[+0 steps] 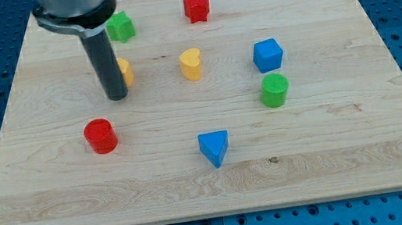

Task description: Push the red circle below the yellow hexagon

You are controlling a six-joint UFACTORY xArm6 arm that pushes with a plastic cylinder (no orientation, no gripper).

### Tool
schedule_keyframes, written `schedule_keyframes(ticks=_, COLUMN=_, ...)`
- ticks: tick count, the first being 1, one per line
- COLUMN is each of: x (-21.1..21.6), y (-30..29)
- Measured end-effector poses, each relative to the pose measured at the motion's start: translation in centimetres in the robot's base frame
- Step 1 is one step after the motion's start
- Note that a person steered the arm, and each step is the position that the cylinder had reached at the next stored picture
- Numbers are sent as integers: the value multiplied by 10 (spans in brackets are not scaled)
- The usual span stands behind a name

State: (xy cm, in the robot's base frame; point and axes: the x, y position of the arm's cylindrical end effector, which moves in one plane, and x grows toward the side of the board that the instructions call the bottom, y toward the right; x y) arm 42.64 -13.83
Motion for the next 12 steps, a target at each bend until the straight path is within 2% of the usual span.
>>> schedule_keyframes(ticks=1, x=6, y=-38)
schedule_keyframes(ticks=3, x=94, y=-55)
schedule_keyframes(ticks=8, x=77, y=14)
schedule_keyframes(ticks=9, x=85, y=15)
schedule_keyframes(ticks=10, x=124, y=38)
schedule_keyframes(ticks=12, x=149, y=125)
